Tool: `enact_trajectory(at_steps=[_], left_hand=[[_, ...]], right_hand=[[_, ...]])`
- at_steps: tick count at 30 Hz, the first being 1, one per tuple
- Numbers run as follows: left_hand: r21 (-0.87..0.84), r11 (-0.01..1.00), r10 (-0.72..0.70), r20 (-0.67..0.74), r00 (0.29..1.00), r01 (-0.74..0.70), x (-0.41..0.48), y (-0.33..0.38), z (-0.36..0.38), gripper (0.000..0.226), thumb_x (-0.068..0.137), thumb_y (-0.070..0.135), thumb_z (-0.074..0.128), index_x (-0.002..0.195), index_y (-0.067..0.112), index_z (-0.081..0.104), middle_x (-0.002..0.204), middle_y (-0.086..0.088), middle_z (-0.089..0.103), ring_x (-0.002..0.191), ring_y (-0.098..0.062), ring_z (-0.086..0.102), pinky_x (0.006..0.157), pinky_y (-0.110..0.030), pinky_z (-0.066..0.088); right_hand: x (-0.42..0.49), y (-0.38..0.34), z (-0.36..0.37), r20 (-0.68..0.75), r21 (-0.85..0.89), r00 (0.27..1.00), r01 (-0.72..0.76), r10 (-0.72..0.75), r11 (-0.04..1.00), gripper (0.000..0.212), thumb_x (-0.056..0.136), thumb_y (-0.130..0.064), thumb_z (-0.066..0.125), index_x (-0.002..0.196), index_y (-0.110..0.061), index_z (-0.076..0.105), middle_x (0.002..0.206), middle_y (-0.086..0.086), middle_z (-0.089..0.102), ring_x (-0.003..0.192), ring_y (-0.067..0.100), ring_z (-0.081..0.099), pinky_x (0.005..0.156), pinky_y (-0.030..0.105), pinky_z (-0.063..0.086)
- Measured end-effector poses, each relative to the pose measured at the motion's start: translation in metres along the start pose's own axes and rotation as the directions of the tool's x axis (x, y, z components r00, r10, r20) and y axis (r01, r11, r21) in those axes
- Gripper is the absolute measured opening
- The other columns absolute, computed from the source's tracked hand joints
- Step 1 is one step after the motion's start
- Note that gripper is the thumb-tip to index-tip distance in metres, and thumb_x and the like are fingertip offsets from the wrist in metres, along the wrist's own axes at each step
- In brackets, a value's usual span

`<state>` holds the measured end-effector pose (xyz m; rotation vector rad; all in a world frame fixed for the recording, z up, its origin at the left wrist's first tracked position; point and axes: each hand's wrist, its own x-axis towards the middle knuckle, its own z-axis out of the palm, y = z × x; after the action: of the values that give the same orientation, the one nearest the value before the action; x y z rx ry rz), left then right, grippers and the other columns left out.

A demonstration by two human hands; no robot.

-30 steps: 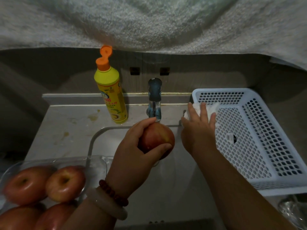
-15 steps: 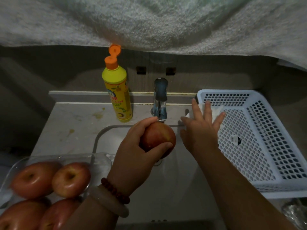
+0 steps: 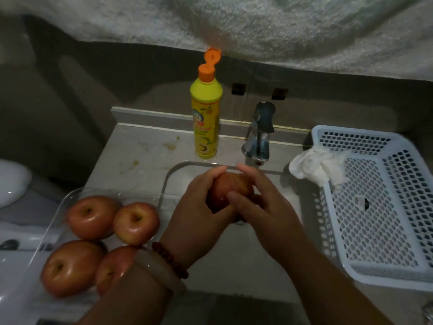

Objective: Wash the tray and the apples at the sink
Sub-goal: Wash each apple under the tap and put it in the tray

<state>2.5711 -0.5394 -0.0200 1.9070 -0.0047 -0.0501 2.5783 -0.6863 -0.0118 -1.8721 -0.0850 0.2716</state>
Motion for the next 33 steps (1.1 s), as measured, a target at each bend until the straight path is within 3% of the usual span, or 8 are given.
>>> enact_trajectory(at_steps=[4,10,12,15,18,20,25,33], left_hand=[[0.065,0.997,0.048,0.005,0.999,-0.048,-0.014,-0.006,-0.014,0.064,0.074,0.035,0.075,0.129,0.041,0.044,0.129,0.012,0.046,0.113,0.001,0.049,0.093,-0.019,0.048],[0.067,0.997,0.041,0.073,0.997,-0.045,-0.035,-0.013,-0.043,0.075,0.079,0.020,0.075,0.129,0.053,0.030,0.131,0.016,0.041,0.119,-0.001,0.048,0.092,-0.017,0.050],[0.077,0.996,0.047,0.095,0.994,-0.055,-0.042,-0.015,-0.056,0.069,0.080,0.024,0.075,0.129,0.050,0.034,0.134,0.016,0.043,0.121,0.000,0.047,0.089,-0.013,0.050],[0.293,0.952,0.069,0.076,0.995,-0.089,-0.050,-0.026,-0.083,0.053,0.081,0.035,0.071,0.127,0.042,0.045,0.129,0.016,0.048,0.114,0.000,0.050,0.088,-0.005,0.043],[0.590,0.805,0.026,0.059,0.998,-0.056,-0.061,-0.039,-0.111,0.031,0.084,0.037,0.065,0.114,0.035,0.058,0.120,0.012,0.053,0.102,0.000,0.049,0.088,-0.010,0.039],[0.700,0.714,-0.073,0.062,0.995,0.009,-0.070,-0.047,-0.120,0.034,0.083,0.042,0.066,0.115,0.033,0.059,0.121,0.012,0.049,0.101,0.001,0.041,0.087,-0.013,0.034],[0.790,0.613,-0.126,0.099,0.987,-0.001,-0.085,-0.051,-0.116,0.048,0.076,0.052,0.068,0.118,0.043,0.047,0.127,0.006,0.038,0.111,-0.012,0.042,0.096,-0.033,0.046],[0.799,0.602,-0.138,0.124,0.983,-0.016,-0.091,-0.058,-0.124,0.064,0.082,0.047,0.063,0.136,0.047,0.029,0.131,0.002,0.029,0.091,-0.003,0.035,0.084,-0.019,0.037]], right_hand=[[-0.002,-0.005,0.024,0.018,-0.019,0.999,-0.035,0.036,0.999,0.071,0.064,-0.061,0.076,0.128,-0.047,0.046,0.127,-0.015,0.050,0.109,0.006,0.054,0.088,0.034,0.056],[-0.002,-0.008,0.049,0.012,0.089,0.998,-0.068,0.067,0.994,0.056,0.068,-0.041,0.079,0.118,-0.046,0.054,0.120,-0.010,0.052,0.106,0.016,0.058,0.082,0.041,0.058],[-0.003,-0.011,0.053,0.018,0.050,0.998,-0.055,0.054,0.997,0.060,0.072,-0.032,0.079,0.122,-0.043,0.049,0.113,-0.018,0.048,0.101,0.014,0.057,0.077,0.034,0.058],[-0.006,-0.013,0.056,0.042,-0.136,0.999,-0.002,0.008,0.991,0.067,0.070,-0.027,0.082,0.120,-0.040,0.041,0.104,-0.024,0.043,0.092,0.005,0.051,0.067,0.015,0.046],[-0.012,-0.014,0.065,0.126,-0.309,0.991,0.088,-0.051,0.947,0.068,0.065,-0.032,0.086,0.115,-0.043,0.040,0.113,-0.018,0.041,0.098,0.006,0.049,0.076,0.016,0.044],[-0.016,-0.013,0.074,0.200,-0.381,0.976,0.157,-0.084,0.911,0.072,0.065,-0.036,0.086,0.117,-0.047,0.038,0.123,-0.015,0.035,0.106,0.005,0.044,0.080,0.012,0.040],[-0.019,-0.012,0.101,0.313,-0.430,0.938,0.281,-0.150,0.858,0.074,0.066,-0.035,0.083,0.119,-0.047,0.033,0.120,-0.018,0.036,0.101,-0.010,0.043,0.070,0.001,0.037],[-0.018,-0.012,0.111,0.329,-0.449,0.923,0.338,-0.199,0.827,0.062,0.066,-0.030,0.082,0.111,-0.040,0.041,0.104,-0.020,0.043,0.105,-0.008,0.043,0.070,0.003,0.043]])
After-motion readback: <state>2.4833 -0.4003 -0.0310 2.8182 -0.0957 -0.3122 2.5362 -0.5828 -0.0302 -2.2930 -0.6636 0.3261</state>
